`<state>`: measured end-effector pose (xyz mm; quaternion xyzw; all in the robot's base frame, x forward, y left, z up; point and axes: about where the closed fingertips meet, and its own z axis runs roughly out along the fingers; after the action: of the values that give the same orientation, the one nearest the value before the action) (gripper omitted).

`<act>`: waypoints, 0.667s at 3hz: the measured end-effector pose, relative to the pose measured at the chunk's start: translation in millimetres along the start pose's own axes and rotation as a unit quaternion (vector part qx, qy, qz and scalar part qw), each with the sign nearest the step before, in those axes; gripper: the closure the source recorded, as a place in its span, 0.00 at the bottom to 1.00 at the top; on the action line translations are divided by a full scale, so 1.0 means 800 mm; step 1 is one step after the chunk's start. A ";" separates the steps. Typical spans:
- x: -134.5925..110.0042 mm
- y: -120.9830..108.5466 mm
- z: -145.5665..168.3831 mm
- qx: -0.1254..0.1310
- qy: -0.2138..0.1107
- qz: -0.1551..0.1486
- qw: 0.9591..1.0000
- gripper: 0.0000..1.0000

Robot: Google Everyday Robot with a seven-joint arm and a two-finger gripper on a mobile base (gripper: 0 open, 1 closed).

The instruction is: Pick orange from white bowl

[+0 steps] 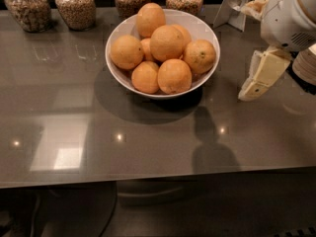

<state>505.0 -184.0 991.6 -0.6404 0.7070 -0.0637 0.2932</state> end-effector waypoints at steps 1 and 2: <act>-0.015 -0.041 0.012 0.031 -0.026 -0.013 0.999 0.00; -0.028 -0.070 0.022 0.047 -0.044 -0.015 0.998 0.19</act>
Offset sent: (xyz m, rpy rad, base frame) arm 0.0885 0.0233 0.0285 0.0954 -0.1593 0.0407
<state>562.9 -167.2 1010.8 -0.6388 0.6797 -0.0736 0.3529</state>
